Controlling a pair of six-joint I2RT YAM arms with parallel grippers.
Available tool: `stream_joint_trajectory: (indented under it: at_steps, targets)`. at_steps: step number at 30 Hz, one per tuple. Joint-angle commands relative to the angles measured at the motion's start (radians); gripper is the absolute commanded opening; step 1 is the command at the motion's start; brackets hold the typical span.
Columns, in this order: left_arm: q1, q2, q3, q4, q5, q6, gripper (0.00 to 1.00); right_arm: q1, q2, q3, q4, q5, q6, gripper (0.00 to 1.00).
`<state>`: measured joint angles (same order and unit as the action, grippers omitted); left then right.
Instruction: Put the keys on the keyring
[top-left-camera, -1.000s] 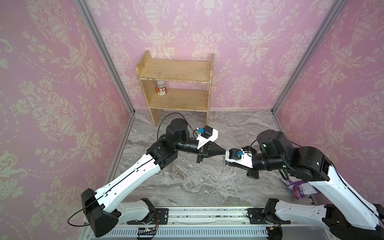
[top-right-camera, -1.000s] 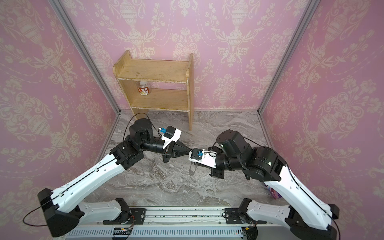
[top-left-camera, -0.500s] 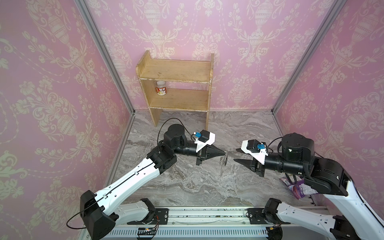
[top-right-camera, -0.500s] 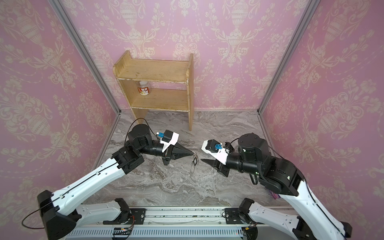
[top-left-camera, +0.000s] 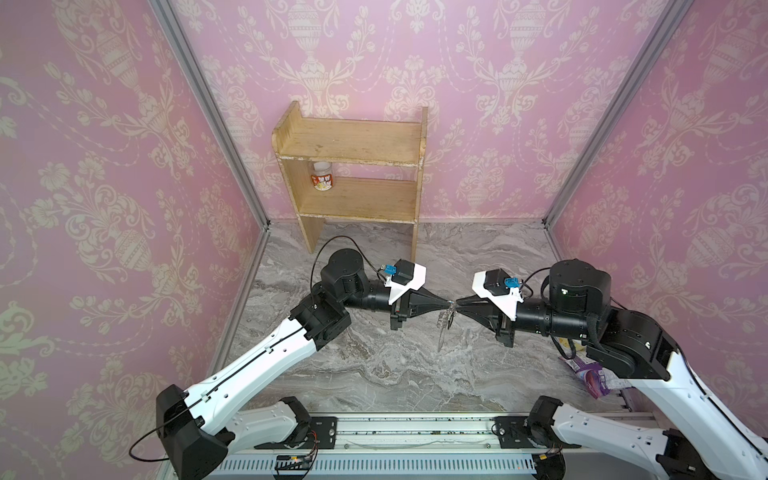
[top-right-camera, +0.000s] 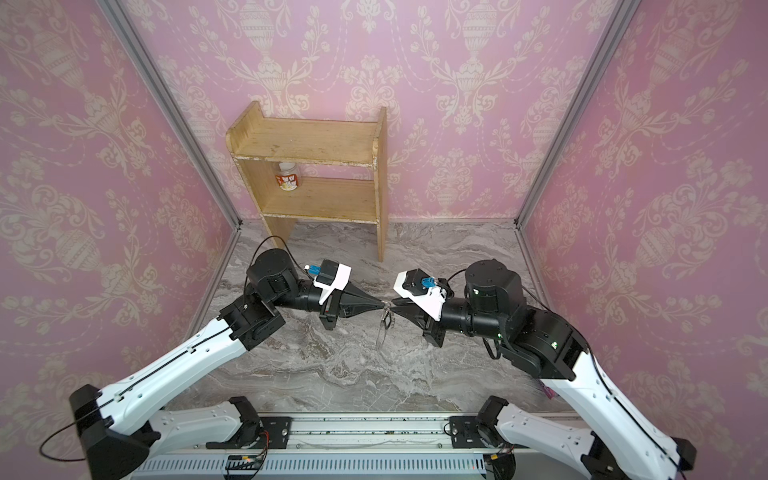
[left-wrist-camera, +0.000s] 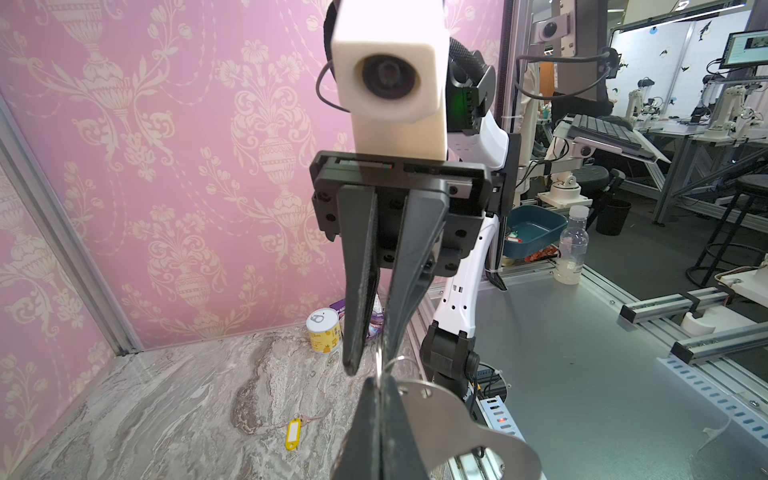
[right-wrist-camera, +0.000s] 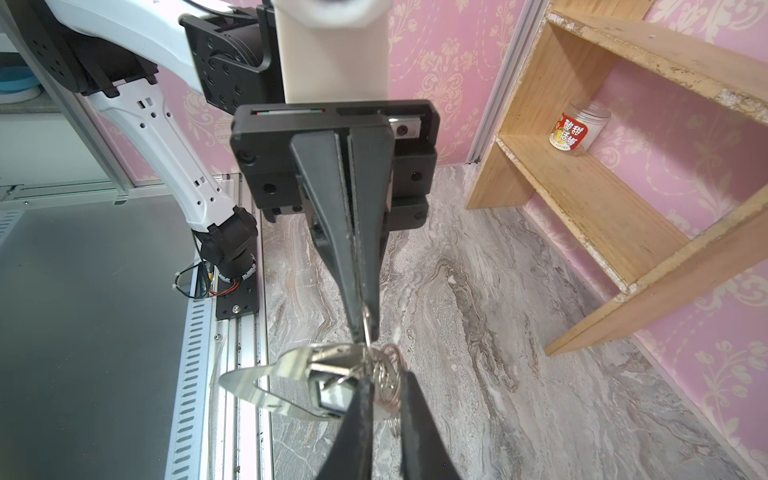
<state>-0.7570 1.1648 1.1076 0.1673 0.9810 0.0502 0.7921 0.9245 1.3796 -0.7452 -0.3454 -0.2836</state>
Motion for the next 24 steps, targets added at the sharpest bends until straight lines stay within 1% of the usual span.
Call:
stream_joint_trajectory:
  at_steps: [1,18,24]
  targets:
    - [0.002,-0.019,-0.008,0.019,-0.015,0.001,0.0,-0.004,0.007,0.029,-0.013,-0.044,0.01,0.16]
    - [0.002,-0.014,-0.01,0.016,-0.014,0.005,0.0,-0.024,-0.025,0.017,0.011,-0.059,0.033,0.14]
    - [0.001,-0.014,-0.008,0.01,-0.011,0.007,0.0,-0.025,-0.013,0.015,0.027,-0.073,0.038,0.11]
